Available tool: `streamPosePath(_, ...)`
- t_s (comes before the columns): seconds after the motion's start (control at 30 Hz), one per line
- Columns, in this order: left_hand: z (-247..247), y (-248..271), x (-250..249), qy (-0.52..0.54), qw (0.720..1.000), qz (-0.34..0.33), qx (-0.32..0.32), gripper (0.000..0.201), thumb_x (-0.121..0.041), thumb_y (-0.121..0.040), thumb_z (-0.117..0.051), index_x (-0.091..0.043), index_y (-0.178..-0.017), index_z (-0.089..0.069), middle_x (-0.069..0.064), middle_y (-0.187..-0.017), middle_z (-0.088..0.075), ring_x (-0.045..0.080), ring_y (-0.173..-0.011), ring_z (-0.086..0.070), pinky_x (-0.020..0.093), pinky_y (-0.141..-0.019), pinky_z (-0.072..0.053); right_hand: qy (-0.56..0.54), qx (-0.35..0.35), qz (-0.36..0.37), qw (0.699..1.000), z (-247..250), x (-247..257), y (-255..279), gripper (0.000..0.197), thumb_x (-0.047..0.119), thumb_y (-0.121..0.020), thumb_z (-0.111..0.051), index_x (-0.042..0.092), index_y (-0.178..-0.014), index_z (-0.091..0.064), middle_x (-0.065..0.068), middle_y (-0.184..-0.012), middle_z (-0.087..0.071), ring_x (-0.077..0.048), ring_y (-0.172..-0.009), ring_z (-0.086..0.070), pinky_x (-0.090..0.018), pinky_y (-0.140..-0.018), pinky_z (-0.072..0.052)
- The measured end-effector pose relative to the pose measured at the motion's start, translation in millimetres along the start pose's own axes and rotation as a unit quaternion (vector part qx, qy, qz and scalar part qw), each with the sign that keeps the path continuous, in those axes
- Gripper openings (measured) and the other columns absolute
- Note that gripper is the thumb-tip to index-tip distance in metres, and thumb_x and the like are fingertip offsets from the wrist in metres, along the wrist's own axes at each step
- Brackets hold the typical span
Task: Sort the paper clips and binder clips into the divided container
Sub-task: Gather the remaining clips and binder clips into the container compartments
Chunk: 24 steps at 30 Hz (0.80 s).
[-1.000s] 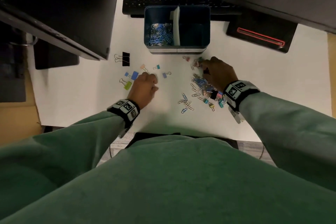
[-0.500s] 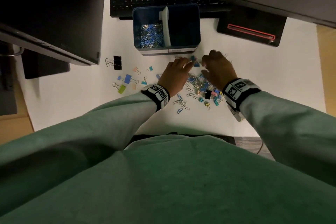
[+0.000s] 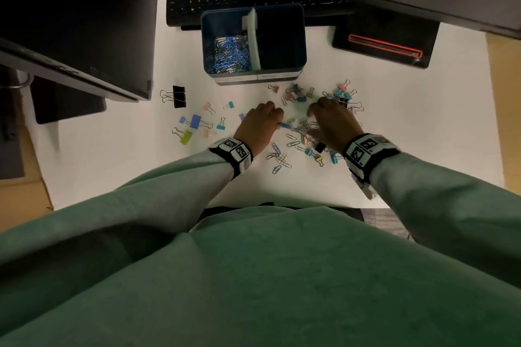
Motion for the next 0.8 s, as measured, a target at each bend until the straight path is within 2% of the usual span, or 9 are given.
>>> streamPosePath(0.1, 1, 12, 12, 0.029, 0.999, 0.027, -0.009, 0.008, -0.013, -0.090, -0.059, -0.006, -0.093, -0.056, 0.012, -0.095, -0.055, 0.027, -0.082, -0.054, 0.042, -0.068, -0.050, 0.003, 0.010, 0.024, 1.000, -7, 18, -6, 0.049, 0.028, -0.082, -0.072, 0.008, -0.122, -0.054, -0.013, -0.124, -0.057, -0.028, -0.112, -0.057, -0.039, -0.094, -0.050)
streamPosePath(0.2, 6, 23, 20, 0.094, 0.993, 0.071, -0.018, 0.002, -0.006, -0.089, -0.057, -0.007, -0.091, -0.057, 0.010, -0.093, -0.056, 0.025, -0.079, -0.055, 0.042, -0.068, -0.052, -0.024, 0.005, 0.029, 0.999, -15, 31, -14, 0.029, 0.018, -0.088, -0.064, 0.005, -0.113, -0.057, -0.014, -0.115, -0.059, -0.030, -0.100, -0.062, -0.040, -0.083, -0.054)
streamPosePath(0.3, 20, 33, 21, 0.154, 0.983, 0.094, -0.030, 0.006, -0.007, -0.091, -0.054, -0.007, -0.093, -0.059, 0.009, -0.095, -0.059, 0.022, -0.079, -0.057, 0.037, -0.072, -0.051, -0.037, 0.025, 0.033, 0.998, -21, 39, -21, 0.012, 0.011, -0.094, -0.052, 0.005, -0.101, -0.060, -0.013, -0.098, -0.060, -0.031, -0.086, -0.062, -0.035, -0.070, -0.049)
streamPosePath(0.37, 35, 39, 23, 0.186, 0.975, 0.106, -0.053, 0.006, -0.010, -0.092, -0.055, -0.009, -0.093, -0.061, 0.006, -0.094, -0.059, 0.019, -0.079, -0.057, 0.031, -0.073, -0.049, -0.070, 0.037, 0.025, 0.997, -24, 38, -24, 0.012, 0.011, -0.094, -0.051, 0.006, -0.098, -0.062, -0.013, -0.097, -0.062, -0.029, -0.085, -0.061, -0.038, -0.074, -0.050)
streamPosePath(0.43, 55, 42, 26, 0.224, 0.962, 0.116, -0.105, 0.005, -0.009, -0.091, -0.057, -0.009, -0.091, -0.062, 0.006, -0.092, -0.060, 0.018, -0.077, -0.056, 0.023, -0.071, -0.045, -0.133, 0.040, 0.011, 0.990, -23, 33, -24, 0.011, 0.010, -0.091, -0.055, 0.007, -0.094, -0.065, -0.012, -0.096, -0.066, -0.026, -0.085, -0.061, -0.040, -0.080, -0.053)
streamPosePath(0.57, 108, 37, 45, 0.272, 0.924, 0.161, -0.217, 0.009, -0.007, -0.093, -0.053, -0.012, -0.093, -0.061, 0.002, -0.093, -0.063, 0.010, -0.081, -0.057, 0.014, -0.072, -0.046, -0.235, 0.037, -0.006, 0.971, -6, 34, -22, 0.008, 0.012, -0.090, -0.062, 0.009, -0.094, -0.068, -0.006, -0.092, -0.071, -0.010, -0.074, -0.060, -0.021, -0.074, -0.052)
streamPosePath(0.67, 134, 14, 71, 0.231, 0.918, 0.191, -0.259, 0.011, -0.009, -0.091, -0.051, -0.013, -0.090, -0.060, 0.000, -0.092, -0.065, 0.009, -0.081, -0.058, 0.017, -0.074, -0.046, -0.307, 0.019, 0.015, 0.951, 25, 51, -27, 0.010, 0.016, -0.092, -0.061, 0.011, -0.100, -0.066, -0.002, -0.092, -0.070, 0.000, -0.071, -0.062, -0.009, -0.067, -0.049)
streamPosePath(0.73, 138, -4, 85, 0.178, 0.937, 0.198, -0.228, 0.012, -0.007, -0.088, -0.053, -0.014, -0.087, -0.063, 0.000, -0.091, -0.066, 0.011, -0.081, -0.058, 0.023, -0.077, -0.049, -0.364, -0.028, 0.030, 0.931, 52, 69, -40, 0.011, 0.014, -0.093, -0.060, 0.010, -0.101, -0.066, 0.000, -0.088, -0.069, -0.001, -0.071, -0.063, -0.008, -0.065, -0.051)
streamPosePath(0.8, 135, -14, 91, 0.118, 0.957, 0.195, -0.177, 0.013, -0.009, -0.086, -0.055, -0.016, -0.089, -0.065, 0.005, -0.095, -0.065, 0.020, -0.090, -0.059, 0.034, -0.085, -0.049, -0.409, -0.085, 0.047, 0.907, 78, 90, -58, 0.011, 0.011, -0.092, -0.060, 0.006, -0.099, -0.067, -0.003, -0.083, -0.068, -0.006, -0.069, -0.063, -0.011, -0.066, -0.052)
Point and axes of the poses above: each hand's wrist, its own y-axis away from the middle knuckle, its own z-axis out of the back of the hand, x = y × z, the point moved 3 cm from there along -y, towards the middle knuckle
